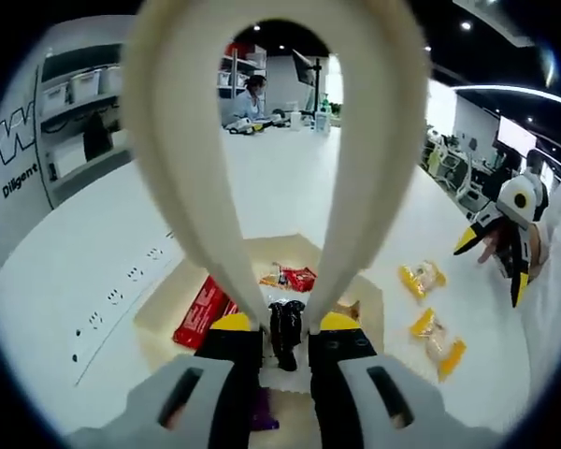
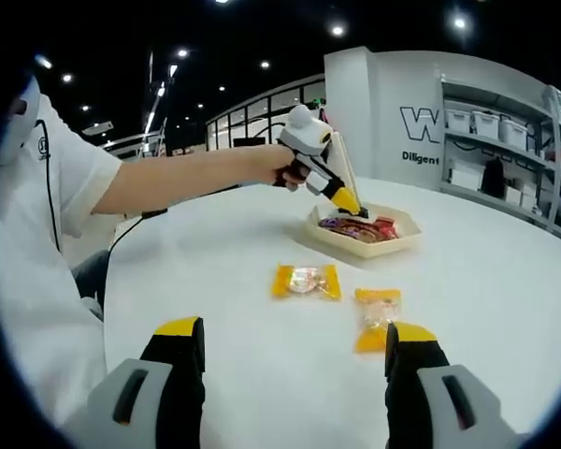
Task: Place the target food into the container with the food tongs after gripping and lifting it, then release it inside without dropping or visibly crushing the food.
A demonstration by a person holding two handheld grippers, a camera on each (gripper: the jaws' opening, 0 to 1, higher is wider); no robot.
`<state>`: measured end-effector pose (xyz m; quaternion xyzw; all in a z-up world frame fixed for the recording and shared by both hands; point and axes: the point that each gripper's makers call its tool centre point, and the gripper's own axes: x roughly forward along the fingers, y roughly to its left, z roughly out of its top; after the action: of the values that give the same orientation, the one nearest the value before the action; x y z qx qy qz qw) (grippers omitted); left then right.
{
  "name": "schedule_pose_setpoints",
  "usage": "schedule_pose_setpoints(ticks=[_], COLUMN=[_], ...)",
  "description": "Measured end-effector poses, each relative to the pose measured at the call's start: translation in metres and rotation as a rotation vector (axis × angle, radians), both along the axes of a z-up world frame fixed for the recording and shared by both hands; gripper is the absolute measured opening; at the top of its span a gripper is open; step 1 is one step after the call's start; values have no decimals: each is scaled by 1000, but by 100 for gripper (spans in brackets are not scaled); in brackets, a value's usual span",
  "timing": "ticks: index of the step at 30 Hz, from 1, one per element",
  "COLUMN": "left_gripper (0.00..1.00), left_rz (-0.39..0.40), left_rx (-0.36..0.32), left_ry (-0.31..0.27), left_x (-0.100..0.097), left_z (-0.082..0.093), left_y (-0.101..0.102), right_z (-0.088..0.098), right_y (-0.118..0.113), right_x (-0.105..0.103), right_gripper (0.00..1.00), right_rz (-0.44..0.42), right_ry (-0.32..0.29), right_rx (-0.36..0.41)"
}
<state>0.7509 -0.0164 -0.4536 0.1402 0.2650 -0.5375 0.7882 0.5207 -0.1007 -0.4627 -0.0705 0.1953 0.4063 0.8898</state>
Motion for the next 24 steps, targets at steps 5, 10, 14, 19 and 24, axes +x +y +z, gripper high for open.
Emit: schedule_pose_setpoints(ticks=[5,10,14,19,24], left_gripper=[17,18,18,18,19], left_rz=[-14,-25,-30,-32,-28], left_rx=[4,10,14,11,10], left_ry=[20,38,48,61,79], left_x=[8,9,11,11,12], left_z=[-6,-11,-14,-15,-17], left_y=[-2,-5,-5,-6,-6], right_z=[0,-1,-1,-1,3], right_y=[0,-2,-3,-4,-3], right_x=[0,1,1,1,1], right_gripper=[78,78,78,78,79], right_rz=[-1,-4,-7,-7,-2], right_ry=[1,4,6,6,-3], right_rx=[-2,-5,-5,-9,-1])
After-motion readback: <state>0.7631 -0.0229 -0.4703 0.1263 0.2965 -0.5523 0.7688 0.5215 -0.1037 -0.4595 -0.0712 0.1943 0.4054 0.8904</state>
